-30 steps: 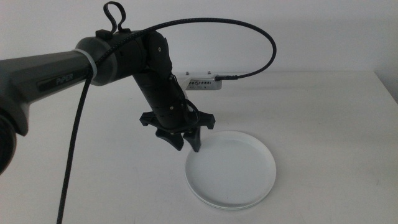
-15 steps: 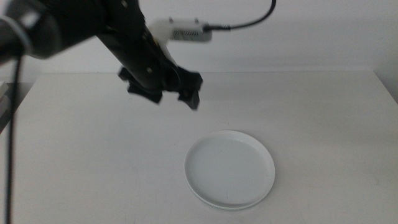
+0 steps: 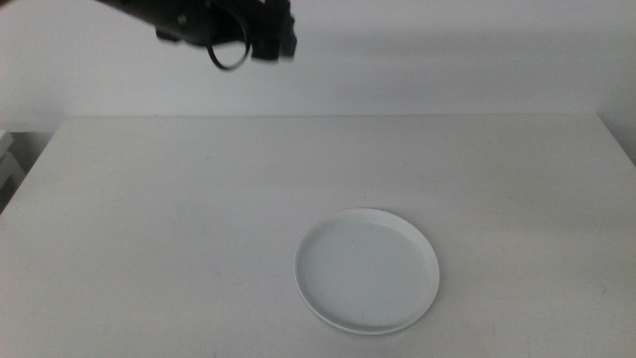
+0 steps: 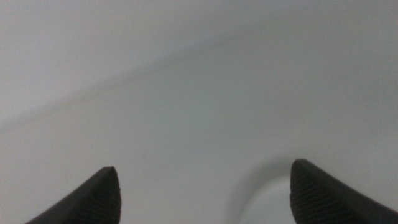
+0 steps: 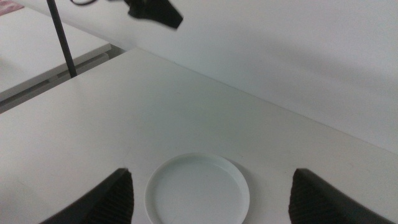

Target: Stack the three bowls on top of each other.

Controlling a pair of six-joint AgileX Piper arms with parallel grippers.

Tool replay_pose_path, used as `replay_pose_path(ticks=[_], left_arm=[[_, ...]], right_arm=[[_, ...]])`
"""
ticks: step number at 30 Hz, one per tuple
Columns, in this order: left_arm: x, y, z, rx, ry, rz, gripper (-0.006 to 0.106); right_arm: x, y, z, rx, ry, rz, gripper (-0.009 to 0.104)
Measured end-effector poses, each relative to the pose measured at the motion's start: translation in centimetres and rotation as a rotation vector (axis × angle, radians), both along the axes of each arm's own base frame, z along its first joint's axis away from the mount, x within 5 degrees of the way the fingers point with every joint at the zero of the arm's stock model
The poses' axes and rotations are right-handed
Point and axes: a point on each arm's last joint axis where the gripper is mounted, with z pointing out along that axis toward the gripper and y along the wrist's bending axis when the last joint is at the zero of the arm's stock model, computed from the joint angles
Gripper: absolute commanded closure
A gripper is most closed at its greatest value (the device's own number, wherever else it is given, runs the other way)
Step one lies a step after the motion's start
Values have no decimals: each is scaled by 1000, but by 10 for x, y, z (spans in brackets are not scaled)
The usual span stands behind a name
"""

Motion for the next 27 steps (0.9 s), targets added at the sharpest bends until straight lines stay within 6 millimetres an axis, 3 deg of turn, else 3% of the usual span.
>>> replay_pose_path(ticks=[8, 18, 23, 27], left_arm=[[2, 2, 32, -106, -263, 15, 10], [-13, 25, 55, -133, -353, 60, 10], [-22, 44, 55, -106, -366, 100, 10], [-36, 57, 41, -81, -335, 124, 10]], right_arm=[[0, 0, 0, 0, 0, 0, 30], [0, 0, 0, 0, 0, 0, 30], [0, 0, -1, -3, 2, -1, 30], [9, -4, -14, -86, -14, -50, 30]])
